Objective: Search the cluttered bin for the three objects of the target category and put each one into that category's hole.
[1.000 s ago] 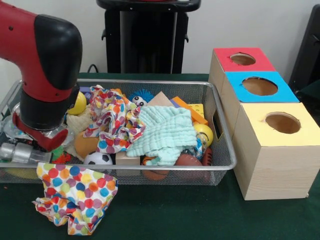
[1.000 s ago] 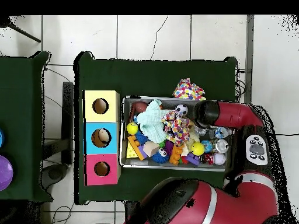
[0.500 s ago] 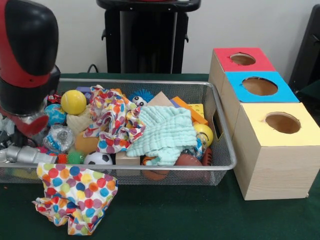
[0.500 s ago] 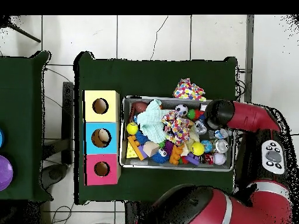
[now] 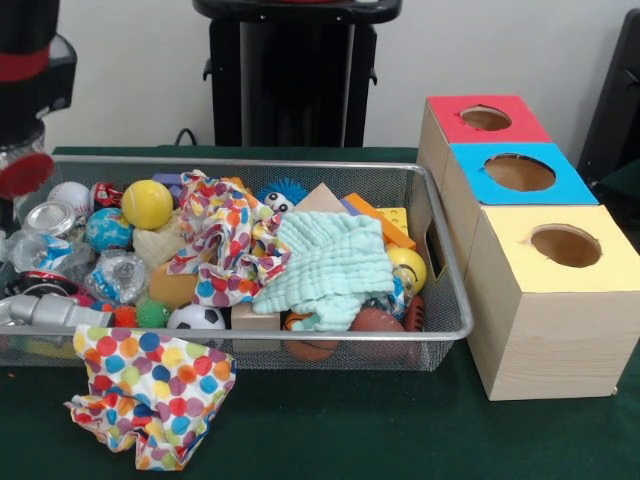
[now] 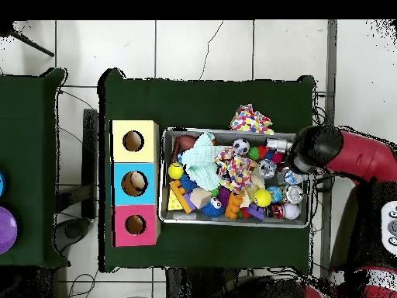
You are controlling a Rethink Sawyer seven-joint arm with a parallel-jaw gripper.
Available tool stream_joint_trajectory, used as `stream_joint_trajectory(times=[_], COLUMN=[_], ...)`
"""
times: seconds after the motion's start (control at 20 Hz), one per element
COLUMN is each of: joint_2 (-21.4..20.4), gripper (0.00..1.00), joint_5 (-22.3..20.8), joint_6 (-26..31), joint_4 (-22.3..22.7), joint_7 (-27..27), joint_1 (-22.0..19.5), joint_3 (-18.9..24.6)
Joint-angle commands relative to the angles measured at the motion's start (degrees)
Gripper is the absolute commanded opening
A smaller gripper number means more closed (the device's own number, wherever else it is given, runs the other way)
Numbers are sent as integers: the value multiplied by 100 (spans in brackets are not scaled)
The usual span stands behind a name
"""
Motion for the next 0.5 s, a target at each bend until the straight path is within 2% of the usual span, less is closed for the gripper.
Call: stream_joint_trajectory(times=[0.05,0.3,0.5], joint_2=[-428,-434,-340], gripper=[0,0,0], joint_5=[312,313,331], joint_6=[565,424,-488], joint_4=[806,1056,1497], joint_7=[-1142,-1126,-855], joint_1=[-214,-275,-428], joint_3=[745,863,1074])
